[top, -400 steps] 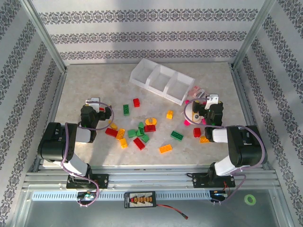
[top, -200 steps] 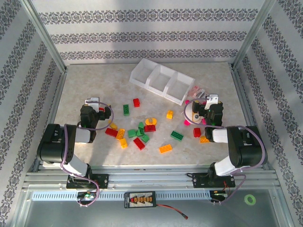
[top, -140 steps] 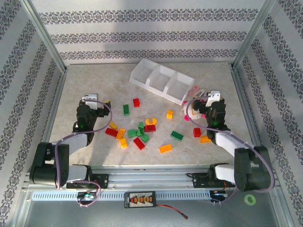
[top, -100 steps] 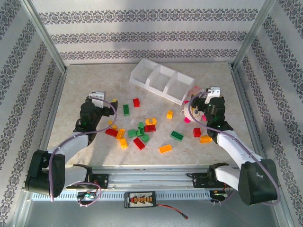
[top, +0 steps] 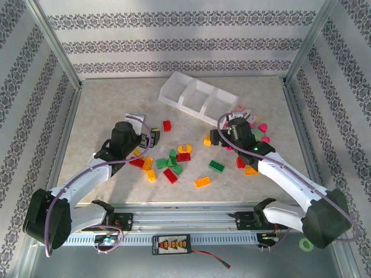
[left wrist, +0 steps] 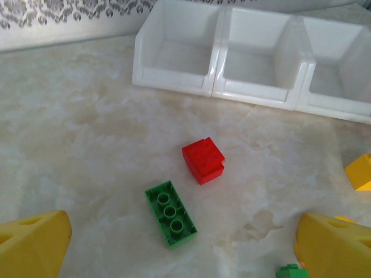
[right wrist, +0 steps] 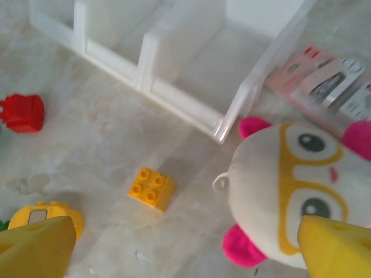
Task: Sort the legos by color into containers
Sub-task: Pick up the lego from the center of the table.
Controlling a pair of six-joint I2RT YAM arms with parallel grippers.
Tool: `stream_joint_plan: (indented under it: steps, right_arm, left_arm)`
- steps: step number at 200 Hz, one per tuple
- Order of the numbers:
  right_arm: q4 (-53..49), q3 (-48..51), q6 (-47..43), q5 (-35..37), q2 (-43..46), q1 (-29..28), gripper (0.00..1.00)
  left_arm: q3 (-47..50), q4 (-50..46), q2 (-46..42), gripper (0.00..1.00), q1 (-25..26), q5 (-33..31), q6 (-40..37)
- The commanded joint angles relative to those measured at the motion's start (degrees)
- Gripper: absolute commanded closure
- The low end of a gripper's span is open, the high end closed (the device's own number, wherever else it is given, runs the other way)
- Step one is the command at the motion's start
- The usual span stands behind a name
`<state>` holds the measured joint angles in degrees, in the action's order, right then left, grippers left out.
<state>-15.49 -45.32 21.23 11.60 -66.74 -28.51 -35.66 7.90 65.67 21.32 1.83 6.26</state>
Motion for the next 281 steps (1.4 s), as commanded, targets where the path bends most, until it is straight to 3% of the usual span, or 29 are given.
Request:
stream_joint_plan:
  steps: [1,61,93,139,200,281]
  right_arm:
    - [-4.1,-4.24,4.46,0.27,-5.29,-1.55,0.02]
    - [-6.85,-15.3,12.32,2.73,-23.86,-4.61,0.02]
    - [-5.09,-16.42,20.84,2.88,-30.19,-4.53,0.19]
    - [-3.76,-17.08,24.12,2.73,-35.65,-4.79,0.37]
    - [-4.68,-17.64,24.08,2.72,-34.66,-4.8,0.66]
    - [-5.5,-22.27,18.05,7.53,-26.63,-2.56,0.74]
  left_arm:
    - [-1.58,-4.77,0.83,0.01,0.5,-2.32,4.62]
    - [-0.94,-6.31,-0.23,0.01,0.73,-1.97,4.5]
    - [0.3,-6.75,-1.41,0.01,0.85,-2.01,4.04]
    - [1.2,-6.25,-1.89,0.01,0.97,-1.27,3.41]
    - [1.03,-7.54,-1.86,0.01,1.0,-2.3,2.66]
    - [0.37,-6.1,0.18,0.01,2.13,-1.8,4.41]
